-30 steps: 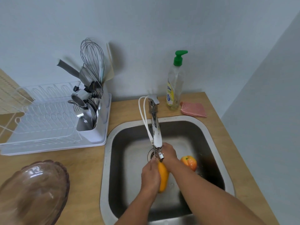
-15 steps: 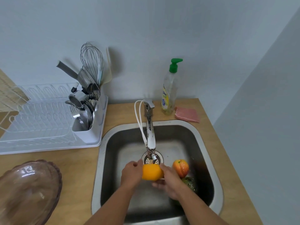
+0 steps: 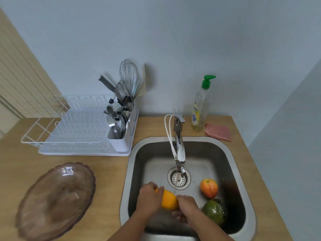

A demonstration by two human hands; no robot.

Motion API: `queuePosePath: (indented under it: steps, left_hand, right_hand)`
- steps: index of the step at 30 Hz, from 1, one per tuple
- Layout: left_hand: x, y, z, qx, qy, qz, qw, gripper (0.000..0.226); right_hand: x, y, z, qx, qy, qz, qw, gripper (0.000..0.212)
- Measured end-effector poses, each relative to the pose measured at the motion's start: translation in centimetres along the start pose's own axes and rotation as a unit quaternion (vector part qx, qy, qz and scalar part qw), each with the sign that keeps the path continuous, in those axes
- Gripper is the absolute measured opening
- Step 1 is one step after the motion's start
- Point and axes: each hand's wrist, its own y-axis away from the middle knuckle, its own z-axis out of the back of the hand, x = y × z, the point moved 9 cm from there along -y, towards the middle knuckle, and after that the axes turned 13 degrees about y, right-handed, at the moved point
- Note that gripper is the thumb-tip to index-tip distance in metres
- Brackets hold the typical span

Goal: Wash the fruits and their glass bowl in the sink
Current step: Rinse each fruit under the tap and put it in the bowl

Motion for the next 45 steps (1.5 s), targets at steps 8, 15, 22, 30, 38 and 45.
queuePosePath:
  steps: [8, 15, 22, 30, 38, 45]
  left_hand:
    - [-7.0, 3.4, 22.0, -0.118, -0.013, -0.171, 0.978, 0.052]
    - [2.9, 3.7, 35.3, -0.251, 0.116, -0.069, 0.959, 0.043]
    - [12.8, 0.6, 35.8, -0.252, 0.031, 0.023, 0.967, 0.043]
    - [15.0, -1.1, 34.3, -0.236, -0.031, 0.049, 0.970, 0.050]
    - [7.1, 1.4, 31.4, -0.306, -0.039, -0.106, 0.945, 0.024]
    - [-1.5, 0.6, 12.4, -0.062, 0.004, -0.153, 0.986, 0.012]
  right_hand:
    - [18.9, 11.6, -7.5, 0.000, -0.016, 0.270, 0.963, 0.020]
    - [29.2, 17.3, -20.7, -0.010, 0.241, 0.483, 0.842, 0.044]
    - [28.1, 13.5, -30.0, 0.005, 0.430, 0.462, 0.776, 0.050]
    - [26.4, 10.8, -32.2, -0.032, 0.441, 0.452, 0.775, 0.045]
    - [25.7, 13.0, -25.6, -0.058, 0.281, 0.554, 0.782, 0.023]
    - [18.3, 6.6, -9.8, -0.144, 0.323, 0.455, 0.817, 0.024]
